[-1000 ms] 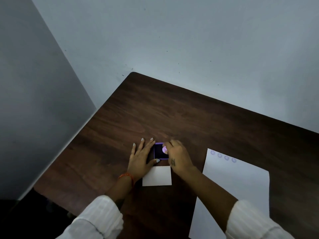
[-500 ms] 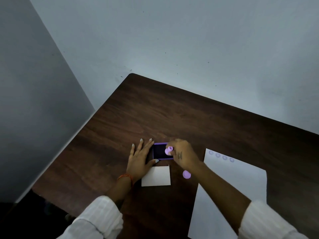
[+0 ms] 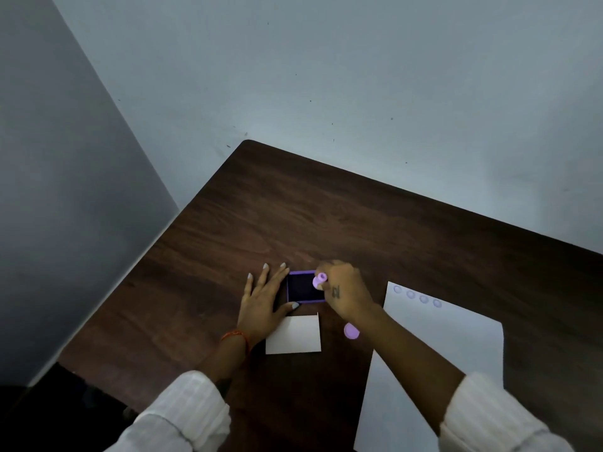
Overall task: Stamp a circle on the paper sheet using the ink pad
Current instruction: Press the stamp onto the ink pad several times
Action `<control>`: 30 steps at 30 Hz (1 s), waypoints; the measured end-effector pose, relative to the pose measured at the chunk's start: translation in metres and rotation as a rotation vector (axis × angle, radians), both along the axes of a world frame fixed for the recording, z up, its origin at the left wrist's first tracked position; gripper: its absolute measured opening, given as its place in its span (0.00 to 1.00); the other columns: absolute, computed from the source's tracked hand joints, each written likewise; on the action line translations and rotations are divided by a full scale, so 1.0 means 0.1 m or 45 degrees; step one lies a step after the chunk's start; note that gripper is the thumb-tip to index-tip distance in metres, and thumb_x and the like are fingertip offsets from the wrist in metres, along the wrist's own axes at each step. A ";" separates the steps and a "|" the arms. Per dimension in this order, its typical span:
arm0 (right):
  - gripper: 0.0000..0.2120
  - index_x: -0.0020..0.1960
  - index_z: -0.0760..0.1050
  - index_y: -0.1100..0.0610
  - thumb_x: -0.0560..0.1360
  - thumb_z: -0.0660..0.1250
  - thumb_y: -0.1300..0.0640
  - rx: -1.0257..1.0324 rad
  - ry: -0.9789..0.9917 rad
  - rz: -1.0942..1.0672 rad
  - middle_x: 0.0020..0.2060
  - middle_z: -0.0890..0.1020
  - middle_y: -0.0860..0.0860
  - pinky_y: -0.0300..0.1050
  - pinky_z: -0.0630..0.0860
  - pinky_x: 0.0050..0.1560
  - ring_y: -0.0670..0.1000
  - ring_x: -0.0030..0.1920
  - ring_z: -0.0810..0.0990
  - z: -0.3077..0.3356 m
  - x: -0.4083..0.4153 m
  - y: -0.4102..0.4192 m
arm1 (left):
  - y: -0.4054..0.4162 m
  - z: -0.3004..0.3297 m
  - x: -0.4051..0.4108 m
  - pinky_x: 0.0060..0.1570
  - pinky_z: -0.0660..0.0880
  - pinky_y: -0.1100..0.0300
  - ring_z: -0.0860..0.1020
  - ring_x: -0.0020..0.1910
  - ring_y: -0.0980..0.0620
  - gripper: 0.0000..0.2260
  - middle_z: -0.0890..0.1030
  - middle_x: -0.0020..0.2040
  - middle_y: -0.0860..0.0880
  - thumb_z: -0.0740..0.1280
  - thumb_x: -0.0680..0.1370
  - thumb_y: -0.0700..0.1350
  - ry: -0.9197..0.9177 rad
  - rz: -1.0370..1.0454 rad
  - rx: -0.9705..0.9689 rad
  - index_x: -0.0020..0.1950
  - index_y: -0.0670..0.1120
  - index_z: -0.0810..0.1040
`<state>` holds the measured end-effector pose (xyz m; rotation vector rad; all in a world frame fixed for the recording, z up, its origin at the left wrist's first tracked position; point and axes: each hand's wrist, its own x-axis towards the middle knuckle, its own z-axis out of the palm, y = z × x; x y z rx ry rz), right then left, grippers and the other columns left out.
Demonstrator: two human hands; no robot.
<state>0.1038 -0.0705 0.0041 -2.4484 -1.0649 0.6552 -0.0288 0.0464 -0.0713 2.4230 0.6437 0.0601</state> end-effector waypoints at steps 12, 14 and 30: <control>0.15 0.60 0.71 0.61 0.73 0.66 0.63 -0.110 -0.189 0.046 0.59 0.76 0.59 0.48 0.75 0.60 0.57 0.60 0.75 -0.07 -0.11 0.06 | -0.01 0.01 0.00 0.72 0.36 0.49 0.46 0.76 0.49 0.38 0.55 0.77 0.52 0.49 0.67 0.68 0.013 -0.002 0.004 0.74 0.53 0.53; 0.09 0.53 0.76 0.63 0.75 0.63 0.63 -0.073 -0.062 -0.013 0.53 0.80 0.61 0.48 0.76 0.52 0.59 0.53 0.78 0.00 -0.01 0.08 | 0.00 0.01 0.00 0.72 0.37 0.48 0.46 0.76 0.49 0.38 0.56 0.77 0.52 0.49 0.67 0.68 0.016 -0.005 -0.004 0.74 0.52 0.53; 0.10 0.56 0.75 0.63 0.75 0.63 0.62 0.001 -0.030 -0.031 0.55 0.80 0.59 0.44 0.74 0.54 0.56 0.56 0.78 -0.11 -0.08 -0.09 | 0.00 0.01 0.01 0.72 0.36 0.49 0.45 0.76 0.50 0.39 0.54 0.77 0.53 0.48 0.66 0.68 0.044 -0.003 -0.010 0.75 0.53 0.51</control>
